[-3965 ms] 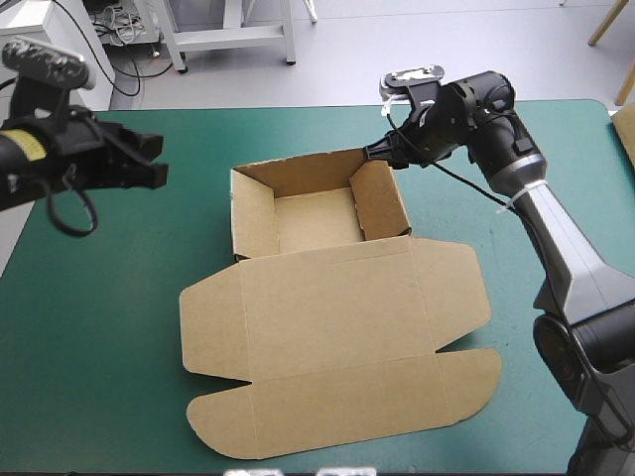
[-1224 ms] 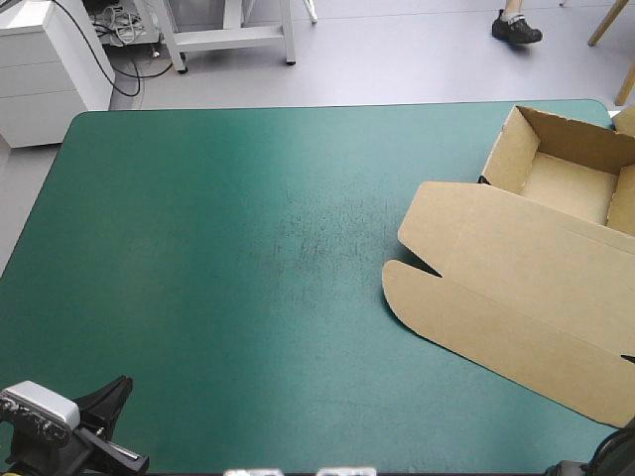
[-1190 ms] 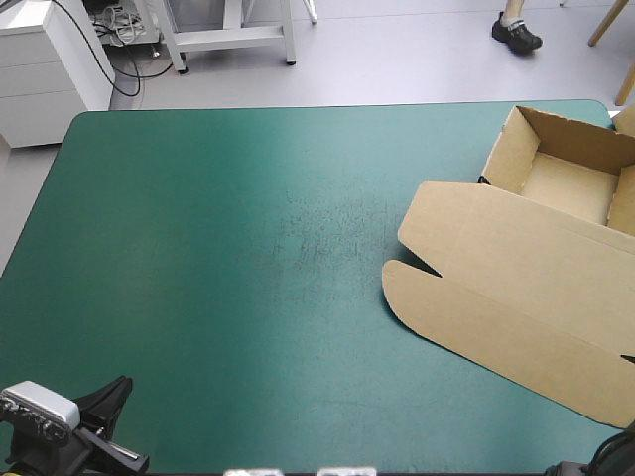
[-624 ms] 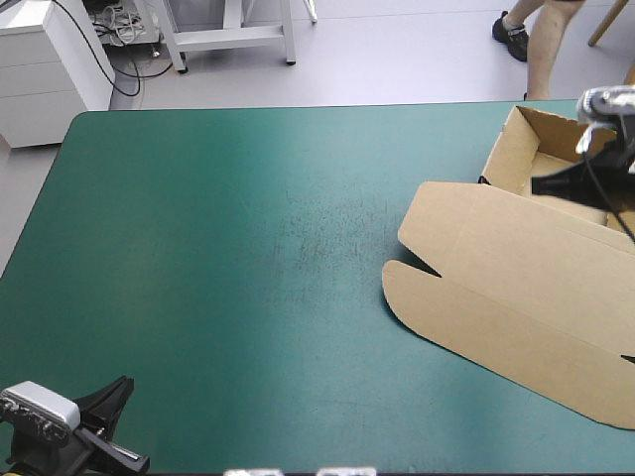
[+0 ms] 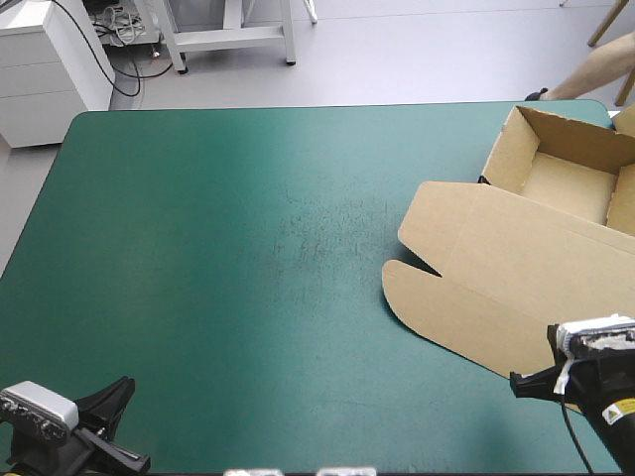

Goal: Fold the box

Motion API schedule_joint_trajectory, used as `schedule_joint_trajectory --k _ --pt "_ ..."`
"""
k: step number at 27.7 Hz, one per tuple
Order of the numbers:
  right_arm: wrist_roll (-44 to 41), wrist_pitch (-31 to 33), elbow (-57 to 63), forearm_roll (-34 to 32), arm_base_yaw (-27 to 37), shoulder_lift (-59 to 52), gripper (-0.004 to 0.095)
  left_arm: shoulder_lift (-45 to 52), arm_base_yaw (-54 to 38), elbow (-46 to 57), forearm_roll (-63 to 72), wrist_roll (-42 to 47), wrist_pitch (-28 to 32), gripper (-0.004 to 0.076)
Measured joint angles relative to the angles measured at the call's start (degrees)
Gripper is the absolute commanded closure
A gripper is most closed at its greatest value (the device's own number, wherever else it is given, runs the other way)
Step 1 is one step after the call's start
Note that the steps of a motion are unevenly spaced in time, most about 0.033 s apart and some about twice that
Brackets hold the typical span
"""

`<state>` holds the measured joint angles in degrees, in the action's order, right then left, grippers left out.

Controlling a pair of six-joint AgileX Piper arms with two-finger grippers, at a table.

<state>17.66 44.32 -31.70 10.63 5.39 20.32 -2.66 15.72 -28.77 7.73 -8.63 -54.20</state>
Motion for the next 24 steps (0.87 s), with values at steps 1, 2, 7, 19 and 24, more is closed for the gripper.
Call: schedule_joint_trajectory --k 1,2,7,19,24 --pt "0.1 -0.58 1.1 0.68 0.0 -1.88 0.0924 0.0 0.0 0.0 0.0 0.0 0.0 0.0731" --pt "0.39 -1.15 2.11 1.3 0.0 -3.63 0.0924 0.0 0.0 0.0 0.05 0.0 0.0 0.0731" --pt "1.58 -2.6 6.02 2.03 0.0 -9.11 0.0924 0.0 0.0 0.0 0.05 0.0 0.0 0.0731" --pt "2.1 -4.73 8.44 2.96 0.0 -10.14 0.0924 0.0 0.0 0.0 0.05 0.04 0.0 0.0731" --pt "2.1 -4.85 8.44 2.96 0.0 -10.14 0.0924 0.0 0.0 0.0 0.05 0.04 0.0 0.0731"
